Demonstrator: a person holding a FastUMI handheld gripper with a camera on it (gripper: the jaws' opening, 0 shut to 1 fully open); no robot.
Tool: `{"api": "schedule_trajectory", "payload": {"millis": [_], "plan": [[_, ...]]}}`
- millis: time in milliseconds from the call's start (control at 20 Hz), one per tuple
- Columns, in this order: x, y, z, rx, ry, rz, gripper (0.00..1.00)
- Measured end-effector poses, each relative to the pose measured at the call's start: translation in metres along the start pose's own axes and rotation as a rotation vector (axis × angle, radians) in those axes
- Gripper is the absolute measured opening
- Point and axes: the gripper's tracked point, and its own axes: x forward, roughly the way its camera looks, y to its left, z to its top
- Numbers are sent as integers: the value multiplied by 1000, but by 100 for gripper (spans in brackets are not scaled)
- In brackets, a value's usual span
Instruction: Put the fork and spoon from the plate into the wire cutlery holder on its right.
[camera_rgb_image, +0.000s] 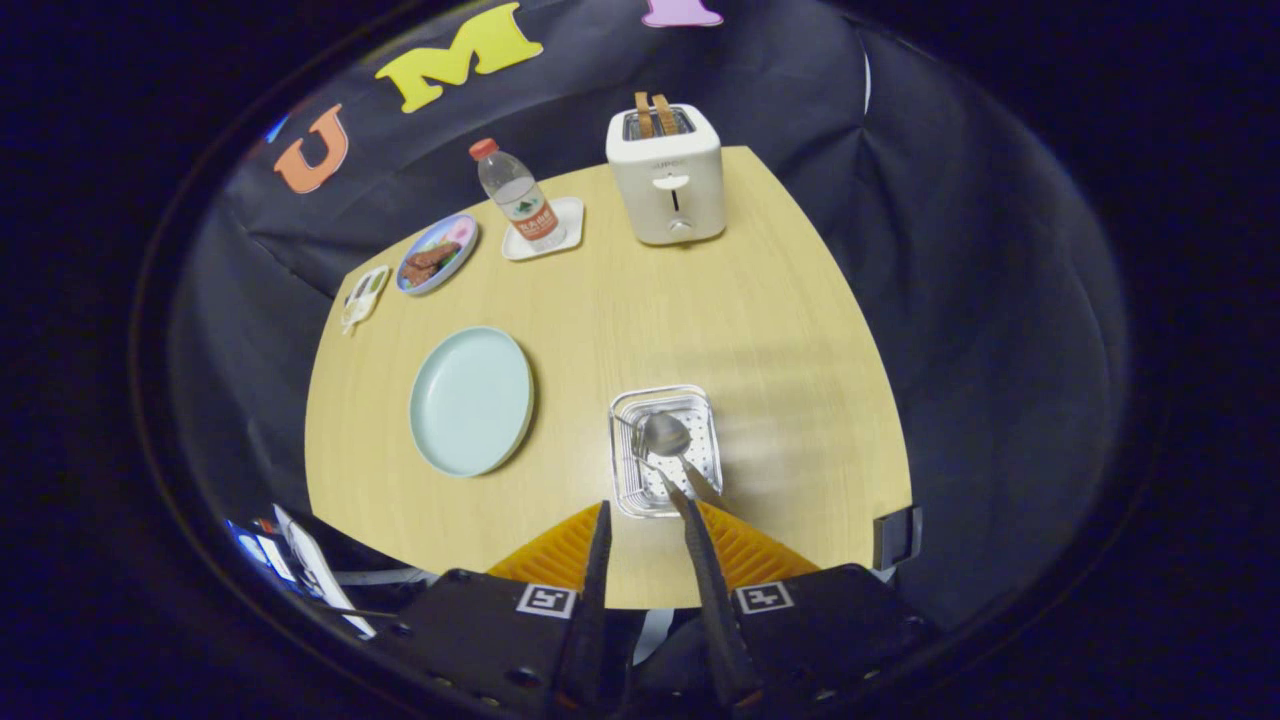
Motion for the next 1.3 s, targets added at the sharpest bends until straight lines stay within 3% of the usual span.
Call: {"api": "schedule_trajectory", "payload": {"millis": [200,250,500,800,1300], "plan": [[-17,14,40,-45,-189,-1,82],[-22,19,50,-53,-239,2,87],[-64,41,94,-72,-471,14,93],[-137,60,141,-78,-756,9,94],[-243,65,157,-156,-1054,-28,94]]}}
